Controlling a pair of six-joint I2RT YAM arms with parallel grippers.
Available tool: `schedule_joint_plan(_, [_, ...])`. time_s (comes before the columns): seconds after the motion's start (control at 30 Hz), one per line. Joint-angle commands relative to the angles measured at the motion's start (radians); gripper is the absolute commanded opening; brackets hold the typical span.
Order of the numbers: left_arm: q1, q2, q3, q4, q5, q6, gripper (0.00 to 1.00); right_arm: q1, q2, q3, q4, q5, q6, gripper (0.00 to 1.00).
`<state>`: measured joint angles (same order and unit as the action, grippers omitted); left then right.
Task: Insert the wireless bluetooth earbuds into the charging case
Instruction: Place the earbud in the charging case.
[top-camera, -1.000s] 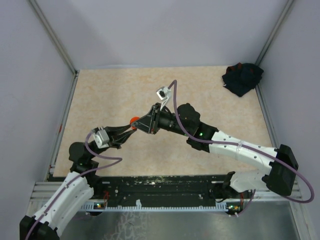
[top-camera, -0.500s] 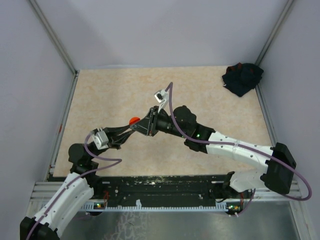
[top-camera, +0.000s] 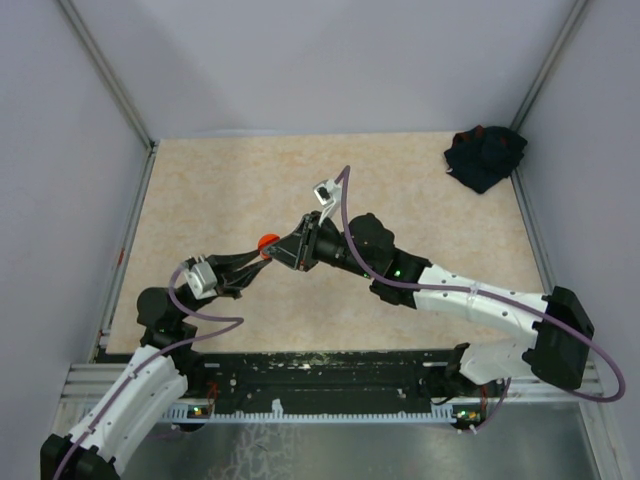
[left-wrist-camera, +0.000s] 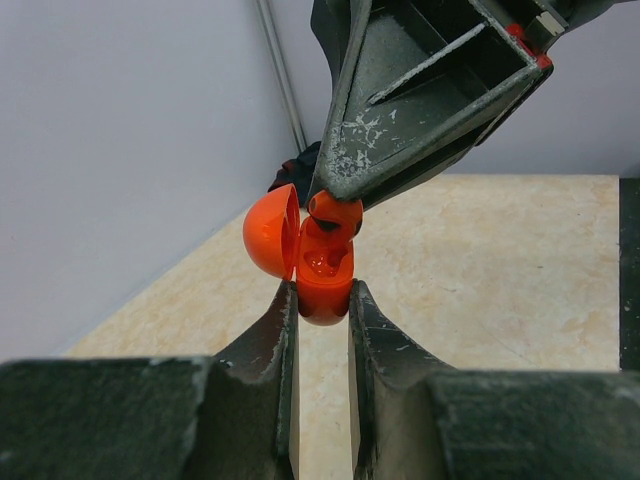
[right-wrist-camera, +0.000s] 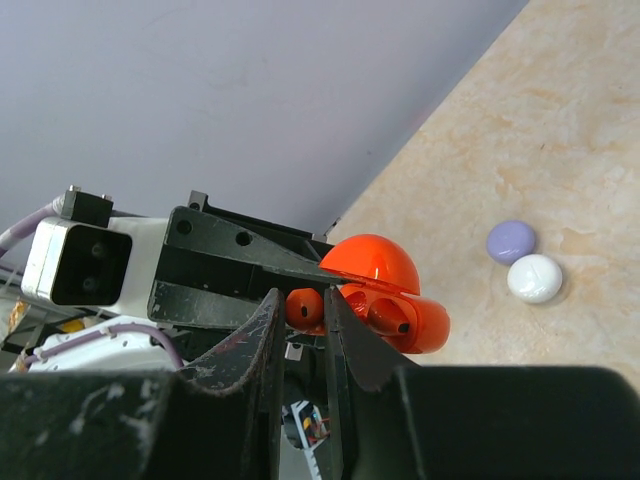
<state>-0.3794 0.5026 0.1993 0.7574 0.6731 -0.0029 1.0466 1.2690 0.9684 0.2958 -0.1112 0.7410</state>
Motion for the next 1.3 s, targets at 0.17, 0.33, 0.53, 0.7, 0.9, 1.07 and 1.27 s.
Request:
schedule_joint_plan(0.17, [0.003, -0.016, -0.004, 0.045, -0.004, 0.004, 0.0, 0.012, -0.022, -0.011, 0.03, 0.017, 0.007, 0.16])
schedule_joint_plan(0.33, [0.004, -0.018, -0.004, 0.046, -0.004, 0.004, 0.0, 0.014, -0.013, -0.011, 0.041, 0.004, 0.02, 0.16])
schedule_joint_plan(0.53, [0.002, -0.019, -0.005, 0.046, -0.006, 0.004, 0.0, 0.02, 0.001, -0.008, 0.044, -0.001, 0.025, 0.16])
schedule_joint_plan(0.7, [0.003, -0.022, -0.005, 0.045, -0.008, 0.006, 0.0, 0.023, -0.008, -0.008, 0.022, 0.024, 0.011, 0.16])
schedule_joint_plan(0.9, [0.003, -0.023, -0.005, 0.046, -0.006, 0.004, 0.0, 0.023, -0.021, -0.017, 0.005, 0.067, 0.007, 0.18])
schedule_joint_plan(1.07, [0.003, -0.022, -0.006, 0.049, -0.006, 0.003, 0.0, 0.023, -0.026, -0.017, -0.008, 0.092, 0.008, 0.19])
schedule_joint_plan(1.27, [0.003, -0.022, -0.007, 0.052, -0.01, 0.002, 0.0, 0.023, -0.051, -0.042, 0.001, 0.141, 0.024, 0.22])
